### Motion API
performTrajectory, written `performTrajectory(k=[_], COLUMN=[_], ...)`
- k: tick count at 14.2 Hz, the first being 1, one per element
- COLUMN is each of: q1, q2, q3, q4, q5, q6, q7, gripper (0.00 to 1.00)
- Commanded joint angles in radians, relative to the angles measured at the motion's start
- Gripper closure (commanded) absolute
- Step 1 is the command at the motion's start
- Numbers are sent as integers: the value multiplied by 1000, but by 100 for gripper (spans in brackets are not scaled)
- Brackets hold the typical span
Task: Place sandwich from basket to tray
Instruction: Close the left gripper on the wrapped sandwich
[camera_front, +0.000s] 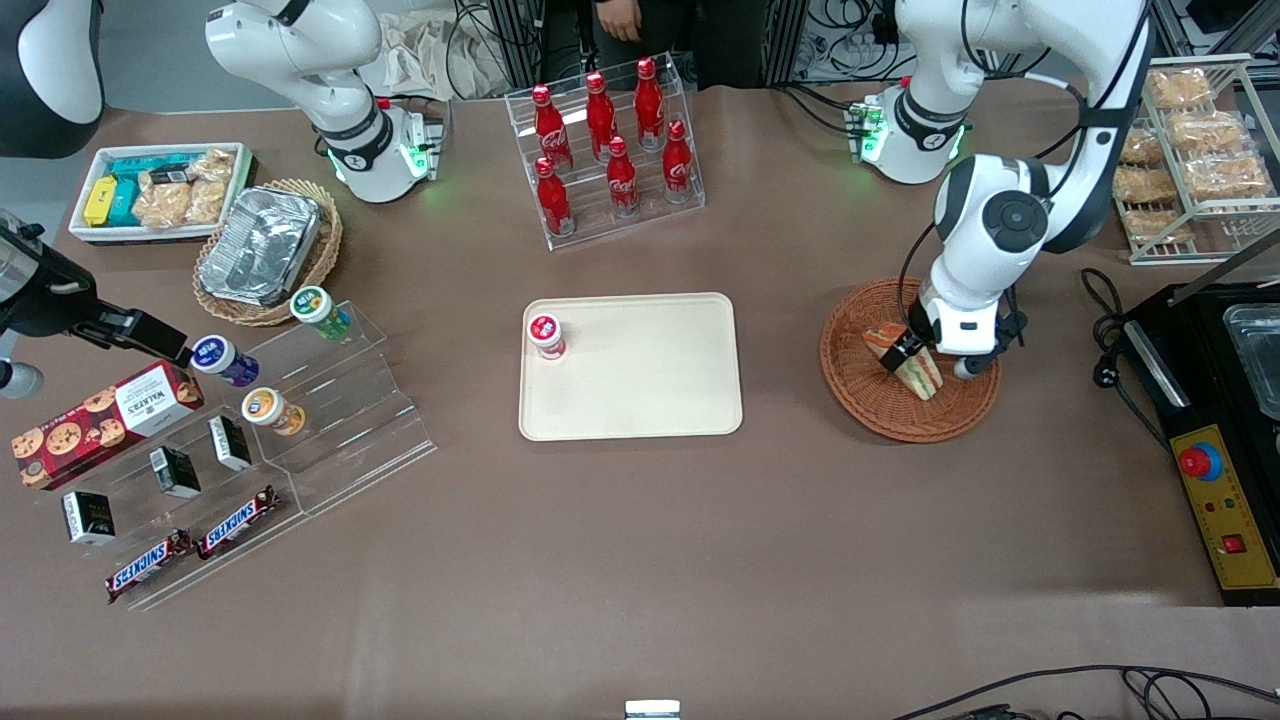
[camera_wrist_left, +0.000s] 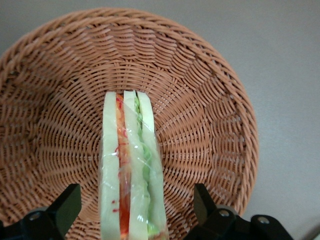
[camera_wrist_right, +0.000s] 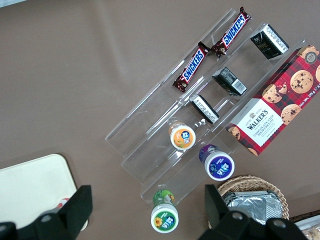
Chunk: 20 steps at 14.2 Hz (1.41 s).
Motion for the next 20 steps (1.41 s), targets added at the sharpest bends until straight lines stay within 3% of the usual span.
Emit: performTrajectory(k=[1,2,4,6,7,12,14,18,20], q1=[-3,-3,-3,-3,-3,-3,-1,-4,-7], q2=[23,25,32,37,40,-50,-87,-81,-76], q3=[4,5,5,5,5,5,5,-1,-7], q4=[-26,-41,-48,-46,-48,-28,47,360,472], q5=[24,27,27,27,28,30,30,11,8], q6=[84,121,132,137,146,97,-40,-480,-601], q7=[-26,-21,-21,-23,-23,32,48,105,134], gripper=[3,16,51,95,100,100,100,100,100])
